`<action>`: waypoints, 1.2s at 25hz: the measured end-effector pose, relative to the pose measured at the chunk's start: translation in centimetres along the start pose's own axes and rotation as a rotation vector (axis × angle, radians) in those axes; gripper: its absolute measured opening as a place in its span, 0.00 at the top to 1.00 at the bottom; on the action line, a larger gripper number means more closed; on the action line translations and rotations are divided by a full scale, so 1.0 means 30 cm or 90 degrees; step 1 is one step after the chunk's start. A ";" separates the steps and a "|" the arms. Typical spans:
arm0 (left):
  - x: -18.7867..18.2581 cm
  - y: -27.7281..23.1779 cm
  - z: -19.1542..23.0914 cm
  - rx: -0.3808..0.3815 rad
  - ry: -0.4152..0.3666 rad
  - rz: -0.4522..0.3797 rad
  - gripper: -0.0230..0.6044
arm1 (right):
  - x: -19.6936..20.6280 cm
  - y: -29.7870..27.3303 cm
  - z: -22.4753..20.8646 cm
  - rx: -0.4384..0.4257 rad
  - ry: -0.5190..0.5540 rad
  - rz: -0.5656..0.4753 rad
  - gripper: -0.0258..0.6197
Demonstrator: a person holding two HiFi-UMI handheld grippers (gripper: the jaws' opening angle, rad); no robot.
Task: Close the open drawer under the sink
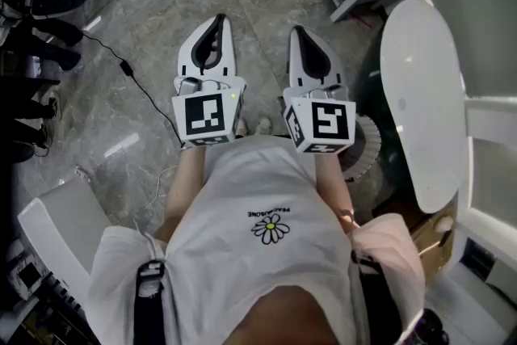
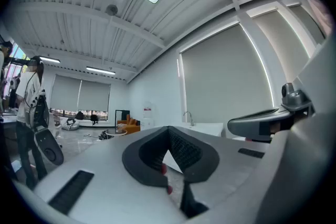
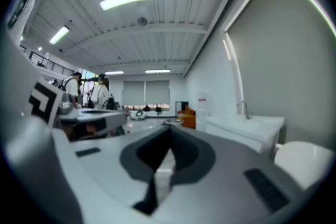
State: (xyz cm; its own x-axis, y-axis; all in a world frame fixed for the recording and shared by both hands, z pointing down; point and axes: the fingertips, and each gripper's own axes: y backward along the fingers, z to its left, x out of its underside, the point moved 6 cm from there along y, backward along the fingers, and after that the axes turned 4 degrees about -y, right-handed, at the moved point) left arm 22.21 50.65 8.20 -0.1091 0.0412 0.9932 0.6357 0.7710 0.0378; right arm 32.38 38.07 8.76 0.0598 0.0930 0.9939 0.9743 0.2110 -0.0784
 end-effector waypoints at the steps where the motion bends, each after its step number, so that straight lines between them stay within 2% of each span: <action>1: -0.001 0.000 0.001 -0.001 0.002 0.000 0.93 | 0.000 0.000 -0.002 0.000 0.000 0.001 0.91; 8: 0.009 -0.027 0.016 -0.003 0.009 0.010 0.93 | 0.005 -0.018 -0.012 -0.006 0.007 0.013 0.91; 11: 0.013 -0.038 0.018 -0.004 0.012 0.016 0.93 | 0.017 -0.017 -0.016 -0.010 -0.011 0.017 0.91; 15: 0.015 -0.055 0.017 -0.005 0.009 0.018 0.93 | 0.018 -0.004 -0.039 -0.002 -0.048 -0.011 0.91; 21: 0.029 -0.079 0.009 -0.016 0.014 0.028 0.93 | 0.045 0.005 -0.092 0.009 -0.067 0.007 0.91; 30: 0.021 -0.123 -0.042 -0.022 0.005 0.006 0.93 | 0.038 0.063 -0.175 0.008 -0.060 -0.018 0.91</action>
State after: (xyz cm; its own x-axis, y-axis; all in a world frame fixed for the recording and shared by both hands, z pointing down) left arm 20.75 47.03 8.83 -0.0969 0.0441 0.9943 0.6627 0.7482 0.0314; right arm 35.43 33.45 10.15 0.0113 0.1777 0.9840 0.9724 0.2276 -0.0523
